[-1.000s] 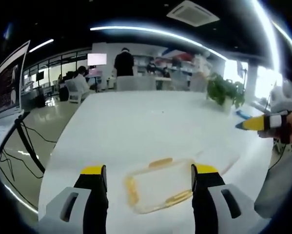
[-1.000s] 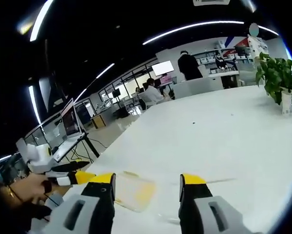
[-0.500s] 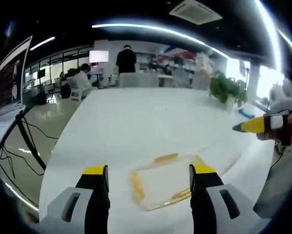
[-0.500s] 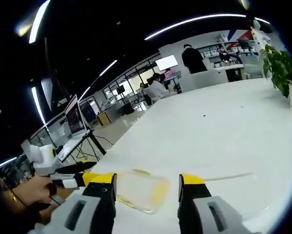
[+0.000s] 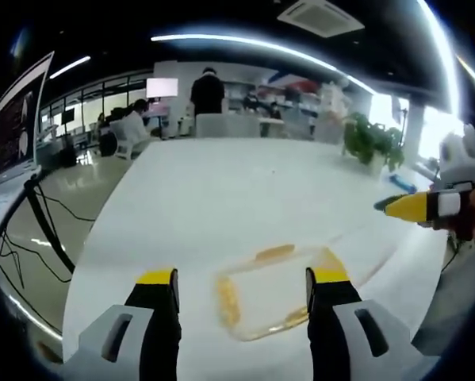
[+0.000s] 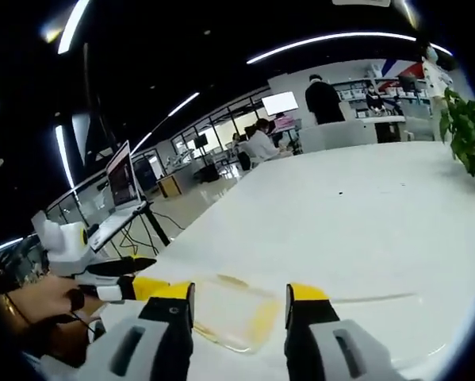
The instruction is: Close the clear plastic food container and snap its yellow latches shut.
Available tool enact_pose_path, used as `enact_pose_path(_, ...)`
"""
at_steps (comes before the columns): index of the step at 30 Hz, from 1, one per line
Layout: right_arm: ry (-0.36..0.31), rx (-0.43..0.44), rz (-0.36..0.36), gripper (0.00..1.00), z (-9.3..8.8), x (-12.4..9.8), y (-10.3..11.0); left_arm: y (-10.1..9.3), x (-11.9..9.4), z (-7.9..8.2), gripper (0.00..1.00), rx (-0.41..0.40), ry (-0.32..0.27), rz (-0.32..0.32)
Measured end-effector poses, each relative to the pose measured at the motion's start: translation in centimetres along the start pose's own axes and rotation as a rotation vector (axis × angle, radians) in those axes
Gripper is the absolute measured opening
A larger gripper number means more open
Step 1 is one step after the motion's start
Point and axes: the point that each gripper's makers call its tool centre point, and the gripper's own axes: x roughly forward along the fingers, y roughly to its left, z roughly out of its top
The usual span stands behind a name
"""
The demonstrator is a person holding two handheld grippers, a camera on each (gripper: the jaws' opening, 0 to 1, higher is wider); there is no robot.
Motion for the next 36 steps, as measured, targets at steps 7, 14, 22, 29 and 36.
enact_pose_path(7, 0.012, 0.001, 0.022, 0.42, -0.4, 1.3, 0.7, 0.2, 0.4, -0.2, 0.63, 0.000, 0.006, -0.002)
enact_pose_path(14, 0.028, -0.022, 0.014, 0.39, -1.2, 2.1, 0.5, 0.3, 0.8, -0.4, 0.62, -0.003, 0.010, -0.004)
enact_pose_path(22, 0.045, -0.007, -0.022, 0.30, -2.4, 3.1, 0.2, 0.1, 1.1, -1.1, 0.55, -0.008, 0.028, -0.008)
enact_pose_path(29, 0.048, 0.029, -0.053, 0.25, -3.8, 3.5, 0.0, 0.7, 1.6, -2.2, 0.48, -0.014, 0.046, 0.019)
enact_pose_path(36, 0.064, -0.011, -0.085, 0.21, -5.2, 4.3, 0.2, 0.6, 1.9, -3.7, 0.41, -0.017, 0.083, 0.019)
